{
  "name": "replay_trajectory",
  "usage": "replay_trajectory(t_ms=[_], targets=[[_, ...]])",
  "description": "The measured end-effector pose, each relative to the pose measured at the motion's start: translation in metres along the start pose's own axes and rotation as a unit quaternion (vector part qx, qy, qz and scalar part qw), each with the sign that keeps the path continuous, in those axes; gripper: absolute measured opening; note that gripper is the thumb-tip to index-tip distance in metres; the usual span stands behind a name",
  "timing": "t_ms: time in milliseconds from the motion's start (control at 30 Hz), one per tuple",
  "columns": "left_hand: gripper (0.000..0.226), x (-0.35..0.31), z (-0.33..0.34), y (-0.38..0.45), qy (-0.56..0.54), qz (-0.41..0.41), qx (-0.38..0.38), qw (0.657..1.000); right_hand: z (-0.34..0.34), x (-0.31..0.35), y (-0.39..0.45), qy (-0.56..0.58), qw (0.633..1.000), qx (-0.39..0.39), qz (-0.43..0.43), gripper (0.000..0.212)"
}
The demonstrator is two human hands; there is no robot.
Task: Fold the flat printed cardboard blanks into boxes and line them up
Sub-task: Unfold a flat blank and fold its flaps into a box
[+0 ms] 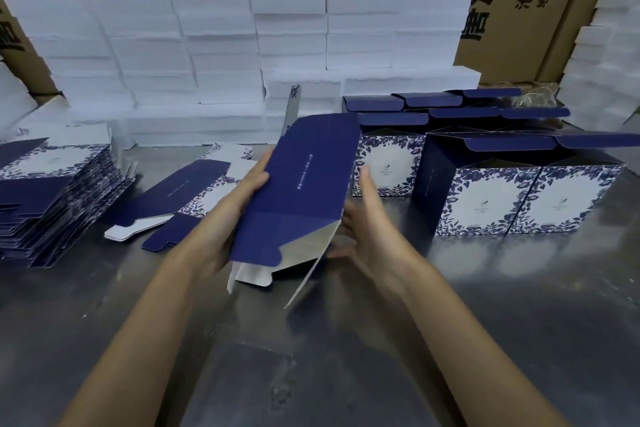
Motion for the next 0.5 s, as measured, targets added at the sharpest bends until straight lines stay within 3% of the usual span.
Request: replay_trajectory(t_ms=[67, 133, 200, 333, 400, 500], targets=[[0.049, 0.004, -0.001, 0.006, 0.134, 0.004, -0.024, 0.991, 0.002, 0.003, -0.005, 0.046, 0.998, 0.052, -0.006, 0.091], [0.053, 0.012, -0.002, 0.009, 0.309, 0.002, -0.061, 0.949, 0.0, 0.003, -0.013, 0.099, 0.993, 0.065, -0.016, 0.074], [0.055, 0.027, 0.001, 0.009, 0.404, -0.011, -0.061, 0.912, -0.007, 0.002, -0.015, 0.145, 0.988, 0.048, -0.016, 0.047], [0.052, 0.039, 0.004, 0.007, 0.532, -0.009, -0.08, 0.843, -0.028, -0.006, -0.012, 0.151, 0.988, -0.018, 0.018, 0.027], [0.079, 0.03, 0.002, 0.006, 0.517, 0.025, -0.131, 0.845, -0.037, -0.005, -0.013, 0.134, 0.991, -0.025, 0.013, 0.022], [0.118, 0.015, -0.009, 0.001, 0.391, 0.04, -0.207, 0.896, -0.051, -0.001, -0.016, 0.124, 0.992, -0.01, -0.011, 0.028]])
Point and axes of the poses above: each hand's wrist, its own y-axis towards the middle knuckle, its own z-axis out of the palm, x = y × z, the point moved 5 cm from there along y, towards the middle knuckle, and after that the axes turned 14 degrees about -y, right-handed, at the moved point
